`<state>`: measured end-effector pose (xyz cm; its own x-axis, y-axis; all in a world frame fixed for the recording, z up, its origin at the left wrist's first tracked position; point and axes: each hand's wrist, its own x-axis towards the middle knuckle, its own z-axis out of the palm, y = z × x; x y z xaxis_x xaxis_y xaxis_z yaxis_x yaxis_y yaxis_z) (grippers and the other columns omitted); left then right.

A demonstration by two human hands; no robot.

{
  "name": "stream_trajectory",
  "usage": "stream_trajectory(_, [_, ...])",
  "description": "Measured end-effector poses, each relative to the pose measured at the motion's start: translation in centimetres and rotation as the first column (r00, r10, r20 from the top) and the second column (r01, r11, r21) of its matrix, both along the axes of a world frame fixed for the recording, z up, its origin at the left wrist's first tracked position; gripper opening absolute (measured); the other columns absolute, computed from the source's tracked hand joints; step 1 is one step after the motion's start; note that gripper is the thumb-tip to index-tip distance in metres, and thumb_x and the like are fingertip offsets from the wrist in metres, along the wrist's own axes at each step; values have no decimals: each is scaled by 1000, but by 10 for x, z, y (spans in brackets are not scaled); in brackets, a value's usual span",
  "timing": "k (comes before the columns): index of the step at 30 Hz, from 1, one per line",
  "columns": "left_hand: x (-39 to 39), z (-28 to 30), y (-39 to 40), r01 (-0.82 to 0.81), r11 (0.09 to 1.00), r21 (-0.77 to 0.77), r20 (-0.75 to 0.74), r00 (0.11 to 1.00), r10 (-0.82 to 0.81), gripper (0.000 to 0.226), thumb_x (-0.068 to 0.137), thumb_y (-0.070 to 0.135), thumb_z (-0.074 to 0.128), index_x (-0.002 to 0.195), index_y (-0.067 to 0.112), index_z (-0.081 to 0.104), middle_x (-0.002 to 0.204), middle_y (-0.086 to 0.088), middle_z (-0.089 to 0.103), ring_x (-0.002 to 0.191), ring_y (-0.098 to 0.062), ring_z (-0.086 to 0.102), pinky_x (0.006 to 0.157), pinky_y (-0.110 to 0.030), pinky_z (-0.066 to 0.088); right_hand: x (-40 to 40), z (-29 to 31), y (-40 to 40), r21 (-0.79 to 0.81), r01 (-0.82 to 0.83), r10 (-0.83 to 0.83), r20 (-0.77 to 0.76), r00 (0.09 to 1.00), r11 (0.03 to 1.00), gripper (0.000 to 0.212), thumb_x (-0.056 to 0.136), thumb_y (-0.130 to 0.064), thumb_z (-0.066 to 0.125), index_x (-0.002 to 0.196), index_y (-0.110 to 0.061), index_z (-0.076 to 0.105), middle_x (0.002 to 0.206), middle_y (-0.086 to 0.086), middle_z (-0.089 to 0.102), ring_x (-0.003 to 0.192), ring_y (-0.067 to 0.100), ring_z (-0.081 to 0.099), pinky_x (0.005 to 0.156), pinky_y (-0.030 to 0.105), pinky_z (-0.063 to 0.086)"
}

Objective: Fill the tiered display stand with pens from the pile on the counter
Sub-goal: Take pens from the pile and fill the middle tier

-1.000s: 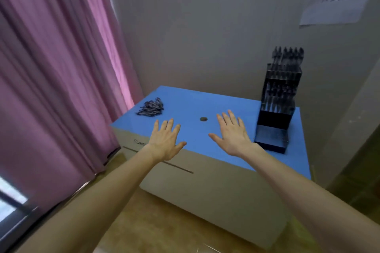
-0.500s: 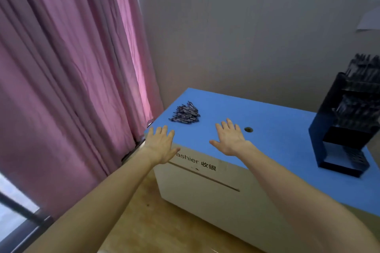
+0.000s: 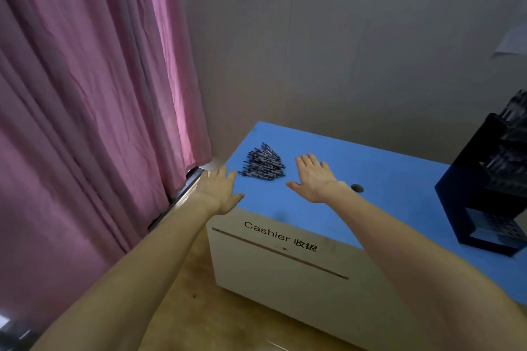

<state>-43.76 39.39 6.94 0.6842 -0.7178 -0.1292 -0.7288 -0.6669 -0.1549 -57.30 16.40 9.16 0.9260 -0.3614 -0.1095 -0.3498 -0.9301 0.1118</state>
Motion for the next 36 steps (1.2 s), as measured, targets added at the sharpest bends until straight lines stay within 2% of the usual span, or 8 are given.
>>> stream_trajectory(8, [96, -27, -46, 61, 998, 14, -44, 997, -60, 78, 103, 61, 36, 161, 13, 17, 167, -11, 21, 150, -32, 29, 123, -48, 24, 85, -34, -50, 133, 44, -47, 14, 999, 990, 73, 104, -55, 38, 154, -5, 21, 152, 14, 35, 143, 32, 32, 112, 49, 36])
stream_trajectory(12, [152, -36, -86, 79, 996, 39, -52, 996, -77, 73, 103, 58, 40, 159, 13, 24, 160, -8, 34, 143, -31, 39, 114, -46, 36, 150, -48, -96, 235, 47, -63, 61, 996, 971, 54, 105, -46, 41, 145, -10, 35, 135, 13, 52, 121, 34, 51, 96, 46, 46])
stream_trajectory(14, [180, -42, -109, 84, 995, 55, -82, 993, -80, 69, 103, 54, 45, 156, 13, 28, 156, -8, 39, 143, -32, 38, 109, -45, 40, 183, -57, -121, 278, 44, -65, 64, 996, 959, 52, 106, -42, 42, 147, -11, 36, 134, 13, 56, 119, 35, 56, 94, 47, 48])
stream_trajectory(19, [247, -64, -171, 87, 994, 65, -204, 976, -72, 62, 102, 46, 53, 151, 13, 35, 151, -7, 43, 135, -30, 48, 107, -46, 44, 254, -88, -173, 385, 89, -83, -31, 996, 919, 54, 103, -36, 49, 150, -11, 36, 136, 12, 59, 120, 35, 57, 98, 47, 49])
stream_trajectory(23, [275, -80, -216, 137, 988, 75, -251, 961, -114, 59, 101, 44, 53, 150, 14, 38, 146, -6, 46, 123, -30, 56, 94, -47, 53, 295, -110, -202, 462, 161, -133, -93, 987, 872, 52, 102, -36, 53, 147, -13, 44, 135, 9, 61, 121, 32, 58, 98, 39, 48])
stream_trajectory(27, [290, -94, -247, 179, 979, 102, -263, 954, -147, 55, 103, 41, 51, 150, 14, 38, 145, -6, 46, 122, -33, 54, 88, -43, 51, 322, -134, -212, 503, 180, -139, -118, 983, 845, 48, 100, -36, 57, 141, -12, 50, 132, 10, 62, 119, 32, 59, 99, 41, 49])
stream_trajectory(33, [311, -116, -264, 190, 977, 102, -322, 935, -148, 56, 103, 40, 51, 150, 14, 37, 145, -8, 46, 120, -32, 58, 96, -45, 50, 348, -160, -213, 487, 160, -113, -125, 986, 859, 29, 95, -38, 61, 111, -16, 56, 109, 6, 65, 97, 29, 63, 75, 34, 48])
stream_trajectory(36, [320, -124, -270, 209, 972, 111, -339, 927, -160, 55, 102, 39, 51, 150, 16, 38, 143, -8, 47, 120, -30, 59, 100, -49, 47, 354, -167, -215, 467, 150, -104, -123, 987, 871, 27, 93, -38, 62, 107, -16, 54, 110, 6, 58, 97, 29, 60, 74, 33, 43])
